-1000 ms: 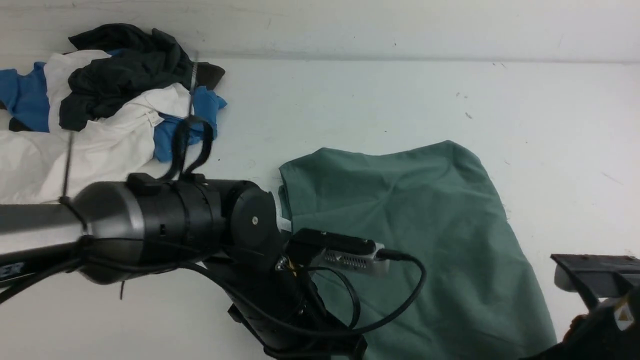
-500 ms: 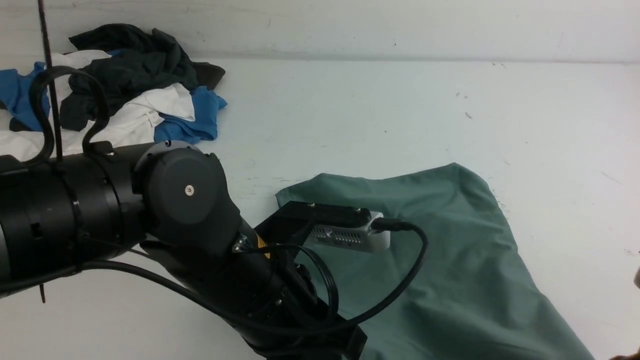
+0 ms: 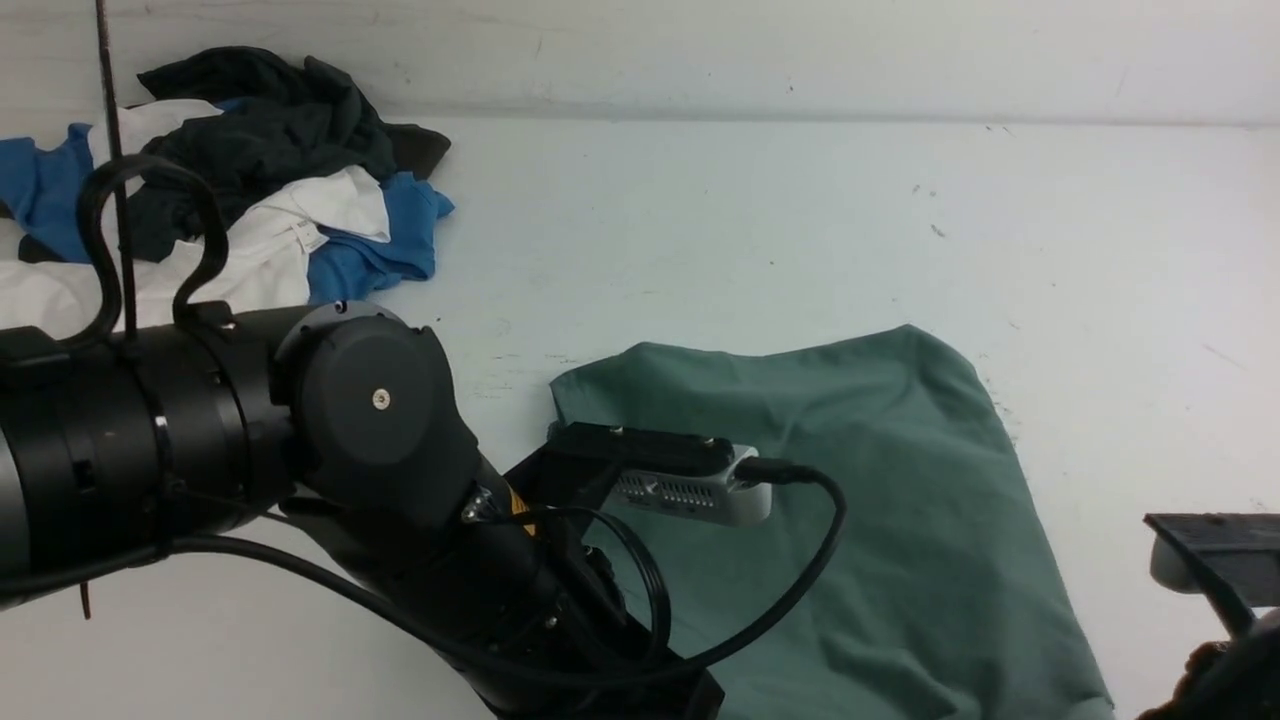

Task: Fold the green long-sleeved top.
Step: Use both arms to drag the lower edge of the fabric forward and fold it over the upper edge

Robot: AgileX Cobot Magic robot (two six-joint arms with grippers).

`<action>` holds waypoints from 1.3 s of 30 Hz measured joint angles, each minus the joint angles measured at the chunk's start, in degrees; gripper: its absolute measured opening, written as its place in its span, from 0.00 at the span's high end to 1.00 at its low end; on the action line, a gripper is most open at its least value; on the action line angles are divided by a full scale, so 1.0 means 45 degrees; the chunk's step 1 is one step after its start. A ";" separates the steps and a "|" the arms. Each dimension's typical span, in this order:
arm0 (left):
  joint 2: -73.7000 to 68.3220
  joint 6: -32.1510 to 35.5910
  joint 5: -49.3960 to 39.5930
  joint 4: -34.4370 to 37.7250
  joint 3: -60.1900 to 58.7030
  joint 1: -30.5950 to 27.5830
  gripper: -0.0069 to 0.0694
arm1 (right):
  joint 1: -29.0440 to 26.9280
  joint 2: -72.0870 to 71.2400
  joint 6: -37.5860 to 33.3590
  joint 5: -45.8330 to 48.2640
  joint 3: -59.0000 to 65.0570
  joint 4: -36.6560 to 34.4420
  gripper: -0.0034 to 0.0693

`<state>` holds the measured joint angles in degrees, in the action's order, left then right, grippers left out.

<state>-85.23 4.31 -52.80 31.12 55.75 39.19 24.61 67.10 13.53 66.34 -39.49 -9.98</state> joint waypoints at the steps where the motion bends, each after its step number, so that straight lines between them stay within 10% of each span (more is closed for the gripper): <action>1: 0.0000 0.0000 0.0000 0.0000 0.0000 0.0000 0.90 | 0.0000 0.0014 0.0002 -0.0021 0.0000 0.0000 0.87; 32: -0.4702 0.0133 0.4485 0.2476 0.5553 -0.4446 0.90 | -0.2232 0.9840 0.0048 -0.3059 -1.1146 0.2217 0.86; 39: -0.6151 0.0670 0.6424 0.3399 0.5929 -0.4552 0.81 | -0.2246 1.2083 0.0048 -0.5060 -1.2860 0.2217 0.66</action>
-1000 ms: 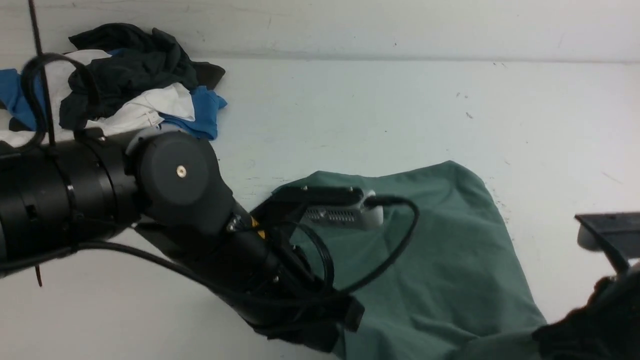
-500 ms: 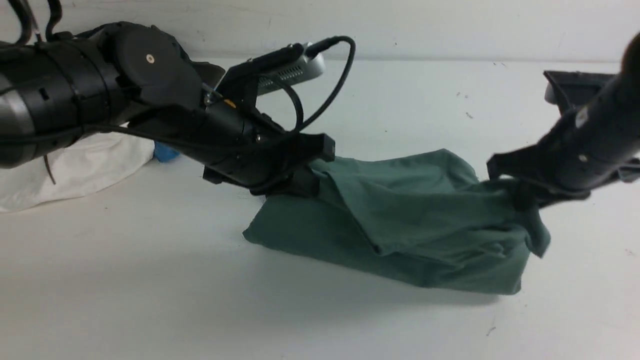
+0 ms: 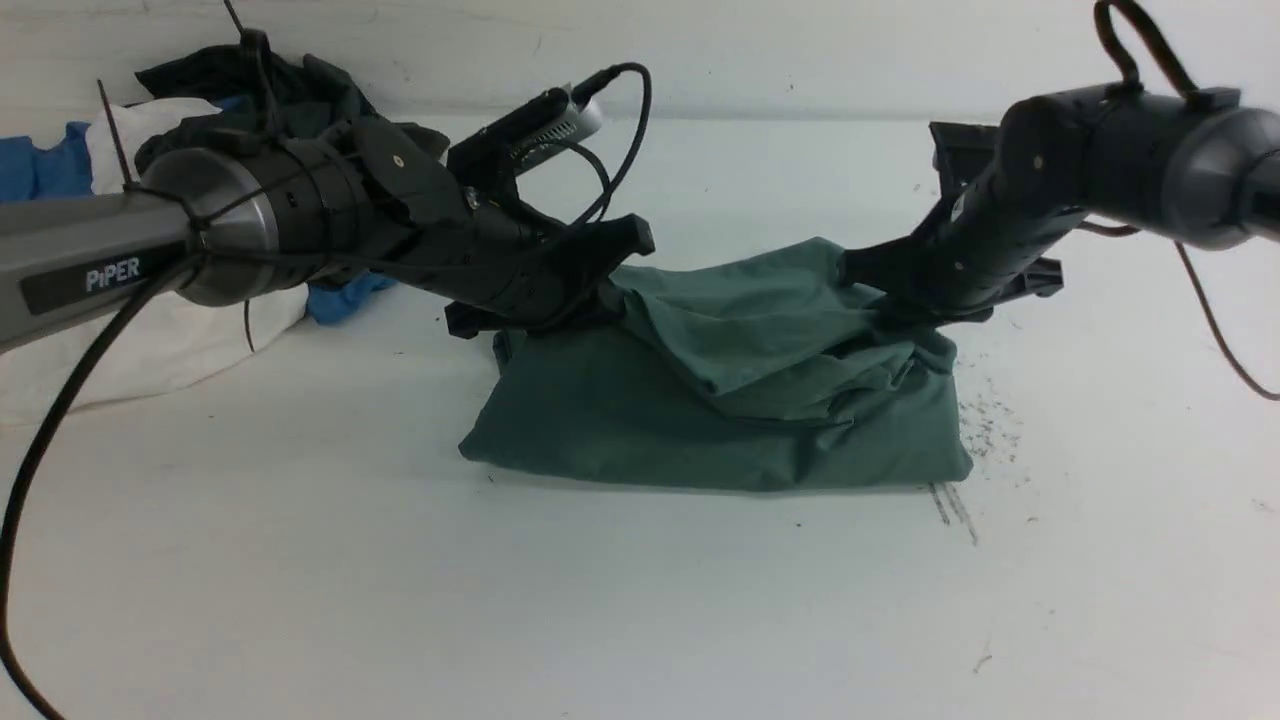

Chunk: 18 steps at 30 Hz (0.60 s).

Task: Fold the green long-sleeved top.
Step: Use both arms to drag the lower edge of the fabric forward and fold it over the upper edge

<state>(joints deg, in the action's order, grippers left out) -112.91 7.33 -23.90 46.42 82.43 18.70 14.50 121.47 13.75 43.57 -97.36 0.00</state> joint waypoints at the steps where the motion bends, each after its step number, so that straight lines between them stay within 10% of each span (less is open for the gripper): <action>1: -0.0027 0.0000 0.0332 0.0077 0.0000 -0.0067 0.78 | -0.0012 0.0054 0.0000 -0.0045 -0.0224 0.0000 0.62; 10: 0.0980 0.0162 0.0578 0.0461 0.0066 -0.1780 0.49 | -0.0025 -0.0723 -0.1320 0.4546 -0.3658 0.0769 0.49; 18: 0.3487 0.1784 -0.3218 0.0327 0.0108 -0.3681 0.64 | -0.0026 -0.1738 -0.3550 0.5971 -0.2558 -0.2195 0.88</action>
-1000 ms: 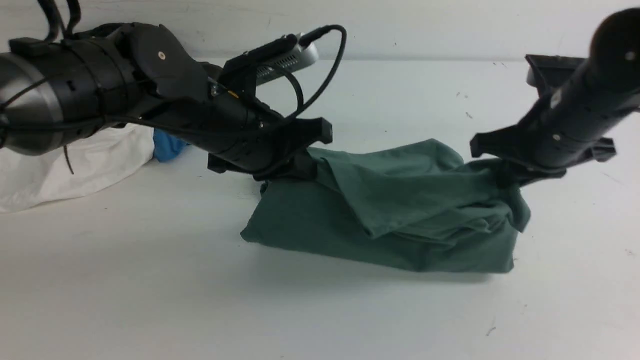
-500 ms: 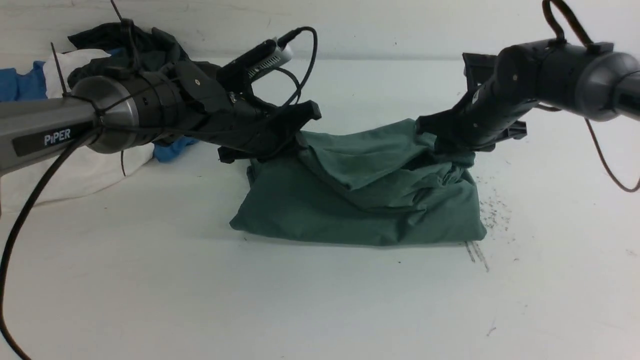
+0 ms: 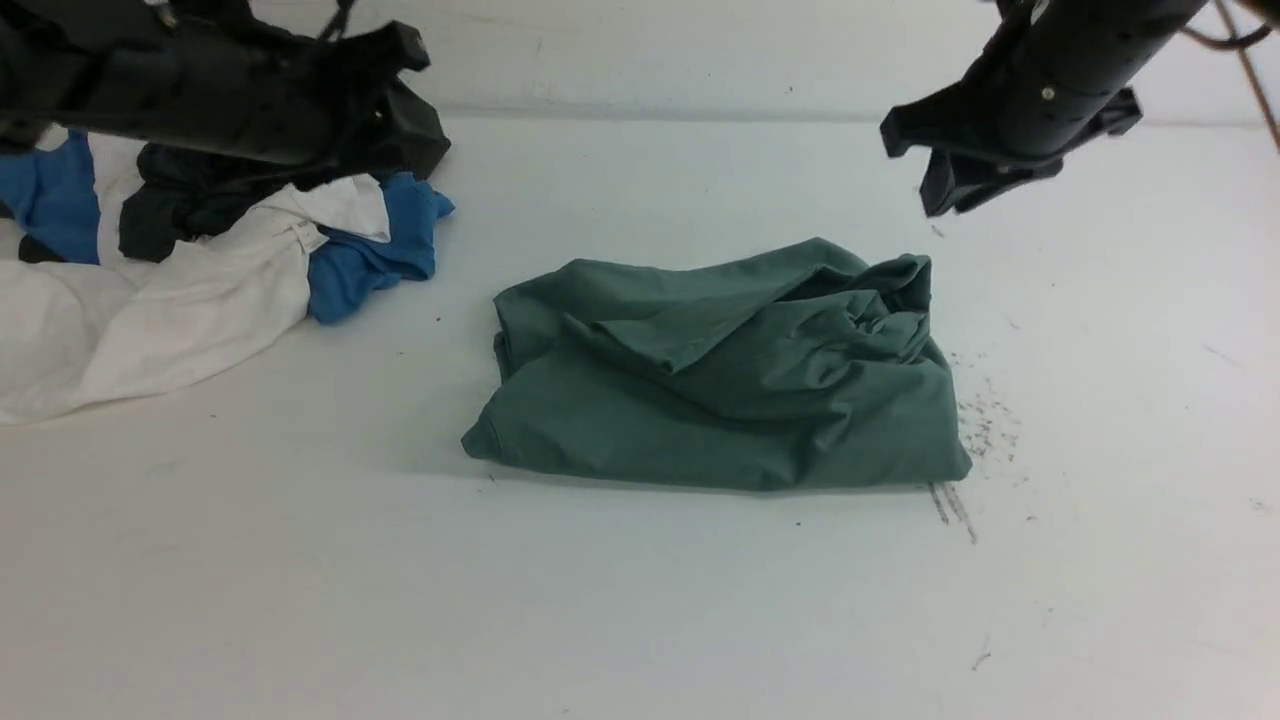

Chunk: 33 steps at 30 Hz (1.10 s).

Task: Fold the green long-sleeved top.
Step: Use both arms to drag the lower edge of the fabric forward and fold it over the upper edge

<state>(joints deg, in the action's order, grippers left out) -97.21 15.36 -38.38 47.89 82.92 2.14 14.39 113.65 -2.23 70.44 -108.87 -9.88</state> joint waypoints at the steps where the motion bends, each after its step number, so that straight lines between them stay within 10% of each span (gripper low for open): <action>1: 0.0074 0.0132 -0.0323 -0.0001 0.0000 -0.0070 0.66 | 0.0028 0.0000 -0.0125 0.0000 0.0251 -0.0289 0.90; 7: 0.0455 0.0870 -0.2098 -0.0120 0.0000 -0.0269 0.90 | 0.1063 0.1122 -0.2538 -0.0454 0.3610 -0.2951 0.97; 19: 0.0424 0.0988 -0.2255 -0.0174 0.0000 -0.0293 0.91 | 0.0132 0.3672 -0.2809 -0.6271 -0.0795 -0.3016 0.97; 33: -0.0705 0.1146 -0.4795 -0.0812 0.0039 0.1053 0.91 | -0.1202 0.2942 -0.2034 -0.0005 -0.2534 -0.2135 0.97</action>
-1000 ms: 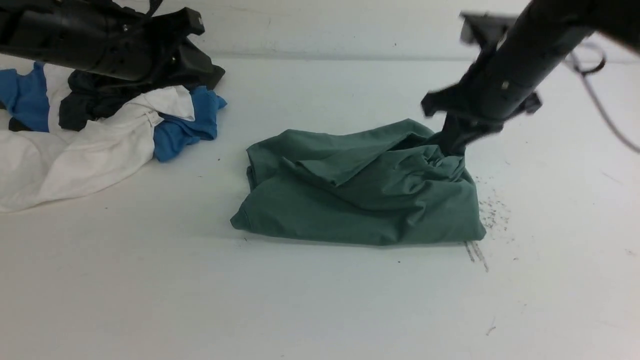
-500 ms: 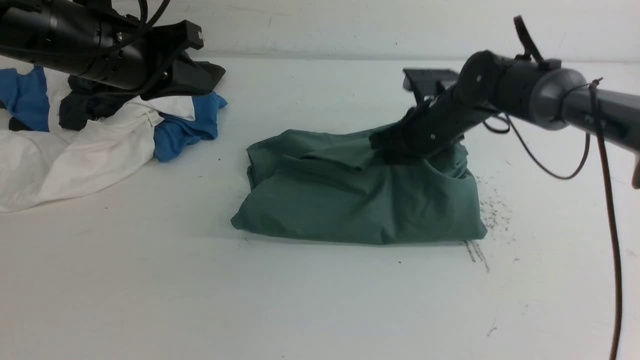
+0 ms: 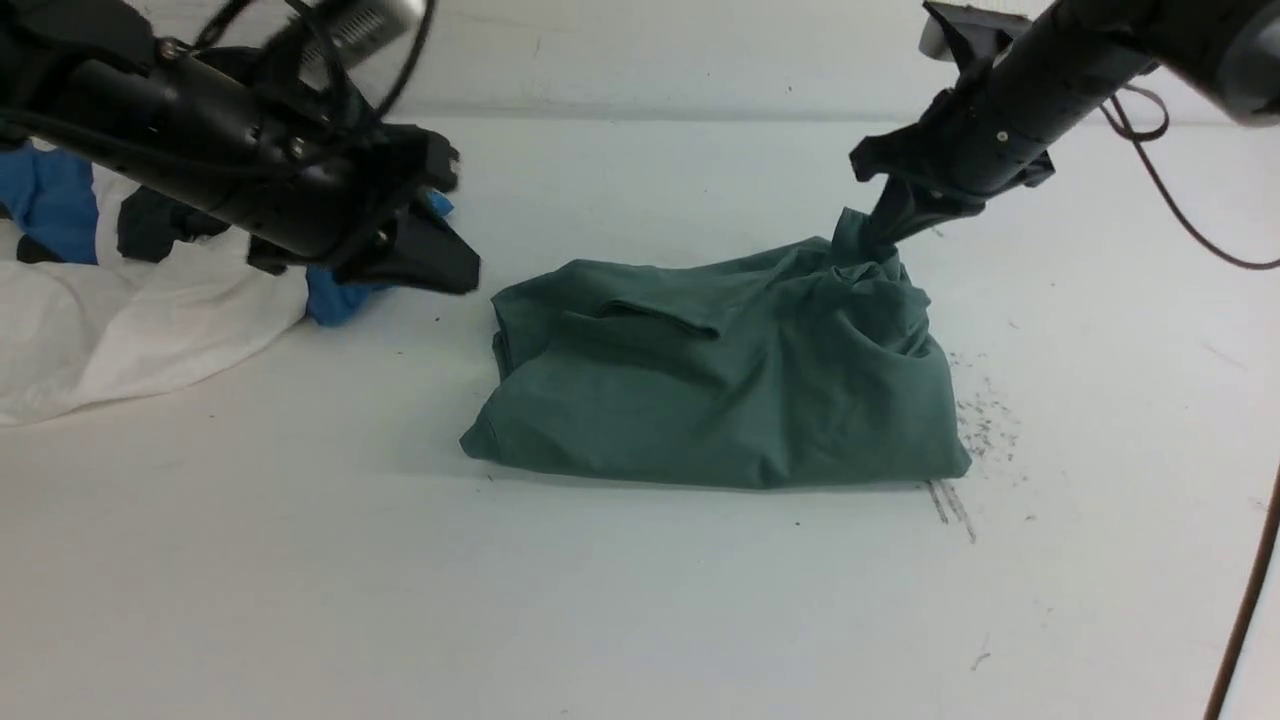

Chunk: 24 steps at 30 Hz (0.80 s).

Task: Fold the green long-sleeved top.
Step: Use both arms to drag the lower edge of the fabric forward and fold it over the upper edge

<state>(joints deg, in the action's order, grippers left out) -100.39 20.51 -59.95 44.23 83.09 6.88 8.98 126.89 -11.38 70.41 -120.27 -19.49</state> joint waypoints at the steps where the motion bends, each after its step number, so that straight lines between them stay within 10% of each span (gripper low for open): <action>1: -0.0359 0.0000 -0.0033 -0.0218 0.0122 0.0500 0.91 | 0.0000 -0.0163 0.0139 0.0000 0.0574 0.0256 0.97; 16: -0.7326 -0.0899 -0.0872 -0.2380 0.7354 0.3357 0.91 | -0.0046 -0.1396 0.0228 0.0092 0.4219 0.0588 0.97; 24: -0.9188 -0.2315 0.2204 -0.3045 0.9780 0.2911 0.91 | -0.0045 -0.1396 0.0228 0.0077 0.4219 0.0602 0.97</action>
<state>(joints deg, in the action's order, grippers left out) -141.73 10.10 -50.03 30.53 127.10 19.97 8.78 120.61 -10.35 70.76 -101.28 -16.78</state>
